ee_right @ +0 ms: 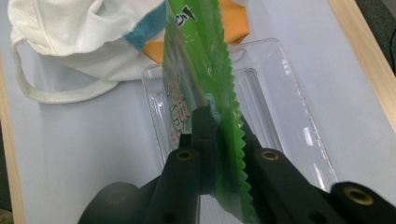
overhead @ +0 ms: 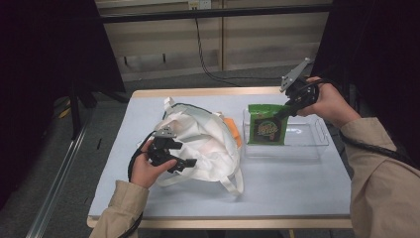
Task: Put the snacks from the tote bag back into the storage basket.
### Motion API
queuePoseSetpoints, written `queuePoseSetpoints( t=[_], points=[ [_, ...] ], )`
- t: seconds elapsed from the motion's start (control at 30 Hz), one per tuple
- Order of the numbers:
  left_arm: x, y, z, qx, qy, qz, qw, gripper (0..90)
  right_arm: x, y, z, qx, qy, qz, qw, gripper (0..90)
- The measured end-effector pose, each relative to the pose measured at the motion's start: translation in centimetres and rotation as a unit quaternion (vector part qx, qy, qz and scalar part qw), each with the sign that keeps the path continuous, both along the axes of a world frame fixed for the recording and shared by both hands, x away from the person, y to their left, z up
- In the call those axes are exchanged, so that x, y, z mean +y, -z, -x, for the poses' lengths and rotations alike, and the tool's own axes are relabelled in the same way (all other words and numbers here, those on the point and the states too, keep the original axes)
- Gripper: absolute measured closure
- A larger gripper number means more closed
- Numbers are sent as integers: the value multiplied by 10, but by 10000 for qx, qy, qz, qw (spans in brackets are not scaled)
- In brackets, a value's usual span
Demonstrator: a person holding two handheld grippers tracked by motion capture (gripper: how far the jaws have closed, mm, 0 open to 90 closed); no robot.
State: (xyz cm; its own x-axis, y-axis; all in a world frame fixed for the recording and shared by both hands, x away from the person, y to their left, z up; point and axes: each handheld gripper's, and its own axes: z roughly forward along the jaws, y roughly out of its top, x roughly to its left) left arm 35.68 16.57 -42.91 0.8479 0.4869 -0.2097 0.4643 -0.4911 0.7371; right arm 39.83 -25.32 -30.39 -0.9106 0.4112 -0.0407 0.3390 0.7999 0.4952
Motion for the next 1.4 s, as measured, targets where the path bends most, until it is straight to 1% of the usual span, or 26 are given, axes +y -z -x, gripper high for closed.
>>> queuePoseSetpoints(
  t=[0.1,0.13,0.17,0.23,0.27,0.33,0.4,0.47,0.53,0.6,0.63,0.8,0.83,0.87,0.93,0.97,1.0,1.07,1.1,1.13,1.17,1.27,1.3,1.33,1.37,1.4],
  points=[
    [-1,-2,-1,-16,-8,-17,10000,66,0,7,1,-55,-6,-27,10000,842],
    [-2,-1,-1,-39,-10,66,10000,66,0,9,1,-67,-31,-34,10000,841],
    [-2,-3,-1,-33,13,14,10000,66,0,11,2,-52,-49,-44,10000,841],
    [-5,-4,-1,-55,55,2,10000,66,0,17,4,-59,-56,-49,10000,838],
    [-6,-4,-2,-63,64,30,10000,66,0,20,5,-51,-56,-73,9999,837],
    [-9,-6,-2,-80,70,9,9999,66,1,26,7,-80,-33,-129,9999,831],
    [-10,-7,-2,-77,126,19,9999,66,2,30,8,-50,-58,-180,9998,827],
    [-11,-6,-2,-64,119,-6,9999,66,2,35,10,-51,-86,-178,9998,815],
    [-11,-6,-2,-66,112,26,9999,66,2,40,12,-16,-93,-192,9998,792],
    [-11,-7,-3,-90,99,65,9999,66,2,44,15,-27,-56,-319,9995,775],
    [-10,-8,-2,-81,102,13,9999,66,2,44,16,-12,-25,-341,9994,766],
    [-10,-8,-2,-76,98,20,9999,66,-3,47,24,46,16,-442,9990,697],
    [-11,-7,-2,-72,82,83,9999,66,-3,47,24,65,15,-441,9990,689],
    [-11,-6,-2,-68,90,46,9999,66,-4,47,25,50,20,-425,9991,681],
    [-11,-6,-2,-56,95,23,9999,66,-6,49,28,52,19,-421,9991,631],
    [-11,-6,-3,-46,109,12,9999,66,-6,49,29,69,72,-424,9991,606],
    [-11,-6,-3,-50,109,-10,9999,66,-8,50,29,36,58,-438,9990,586],
    [-11,-5,-3,-55,114,32,9999,66,-11,49,31,-29,188,-555,9983,544],
    [-11,-5,-3,-49,107,-4,9999,66,-12,49,32,-33,240,-678,9974,504],
    [-11,-5,-3,-49,110,41,9999,66,-13,48,32,-20,262,-717,9971,458],
    [-11,-5,-3,-49,113,5,9999,66,-14,47,33,-61,265,-726,9970,420],
    [-11,-5,-4,-49,108,17,9999,66,-17,44,36,-49,345,-779,9964,418],
    [-11,-5,-3,-44,115,41,9999,66,-19,42,37,-91,357,-833,9958,404],
    [-11,-5,-3,-44,116,38,9999,66,-20,41,39,-62,434,-835,9955,380],
    [-11,-6,-4,-35,139,-4,9999,66,-21,39,41,-98,457,-853,9953,367],
    [-11,-6,-3,-37,120,2,9999,66,-23,38,42,-117,458,-937,9945,367]
  ],
)
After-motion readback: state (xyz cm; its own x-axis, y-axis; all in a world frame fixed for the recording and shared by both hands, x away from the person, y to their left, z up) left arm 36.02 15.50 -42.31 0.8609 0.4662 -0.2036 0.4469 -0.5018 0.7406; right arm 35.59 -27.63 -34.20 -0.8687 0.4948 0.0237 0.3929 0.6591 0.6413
